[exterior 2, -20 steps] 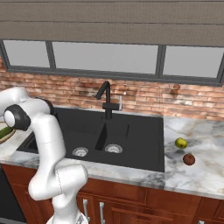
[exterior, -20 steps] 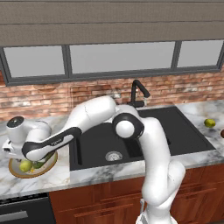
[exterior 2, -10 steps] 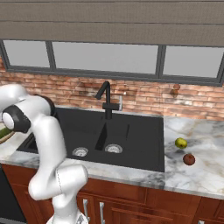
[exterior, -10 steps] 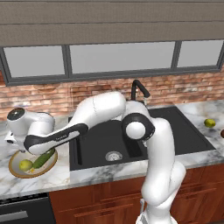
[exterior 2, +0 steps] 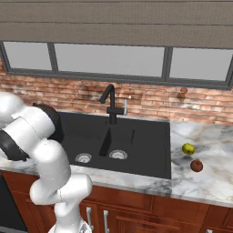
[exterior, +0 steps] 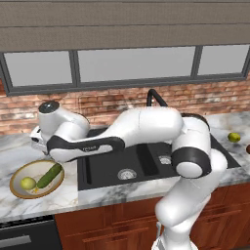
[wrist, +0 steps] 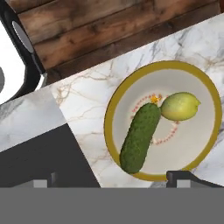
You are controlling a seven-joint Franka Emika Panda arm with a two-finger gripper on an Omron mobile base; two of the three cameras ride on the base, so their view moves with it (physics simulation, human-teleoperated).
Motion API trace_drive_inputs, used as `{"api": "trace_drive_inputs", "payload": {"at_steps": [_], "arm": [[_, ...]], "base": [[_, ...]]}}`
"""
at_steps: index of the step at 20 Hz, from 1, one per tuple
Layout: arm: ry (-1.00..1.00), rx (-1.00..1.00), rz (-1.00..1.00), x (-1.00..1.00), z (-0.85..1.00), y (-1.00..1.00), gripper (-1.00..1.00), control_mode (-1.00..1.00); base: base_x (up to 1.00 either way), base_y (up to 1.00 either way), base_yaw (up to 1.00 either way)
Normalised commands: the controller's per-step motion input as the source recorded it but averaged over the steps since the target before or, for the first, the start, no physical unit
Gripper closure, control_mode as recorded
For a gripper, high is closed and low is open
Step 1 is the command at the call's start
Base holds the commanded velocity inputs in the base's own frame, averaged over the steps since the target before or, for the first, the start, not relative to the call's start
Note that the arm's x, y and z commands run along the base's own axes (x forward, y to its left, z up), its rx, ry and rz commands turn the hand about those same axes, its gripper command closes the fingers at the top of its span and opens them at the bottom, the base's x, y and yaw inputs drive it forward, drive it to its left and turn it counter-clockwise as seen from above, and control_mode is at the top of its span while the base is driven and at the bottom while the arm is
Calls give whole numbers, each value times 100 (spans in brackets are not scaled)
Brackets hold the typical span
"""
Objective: There is a mixed pile of frozen fruits and vegetables on the counter. Locate all the frozen vegetables and place the items in a bowl on the counter. Take all the frozen fruits and defrost them in a running sink.
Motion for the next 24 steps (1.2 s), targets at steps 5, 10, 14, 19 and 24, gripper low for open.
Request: {"api": "trace_drive_inputs", "payload": {"at_steps": [5, 10, 14, 19, 24], "arm": [[0, 7, -11, 0, 34, -97, -100, -100], [2, 0, -9, 0, 21, -69, -100, -100], [2, -1, -9, 0, 11, -56, -100, -100], [0, -2, -11, 0, 20, -64, -100, -100], [0, -6, -7, 0, 29, -63, -100, -100]], "base": [[0, 0, 0], [0, 0, 0], [0, 0, 0], [0, 0, 0], [0, 0, 0]]}}
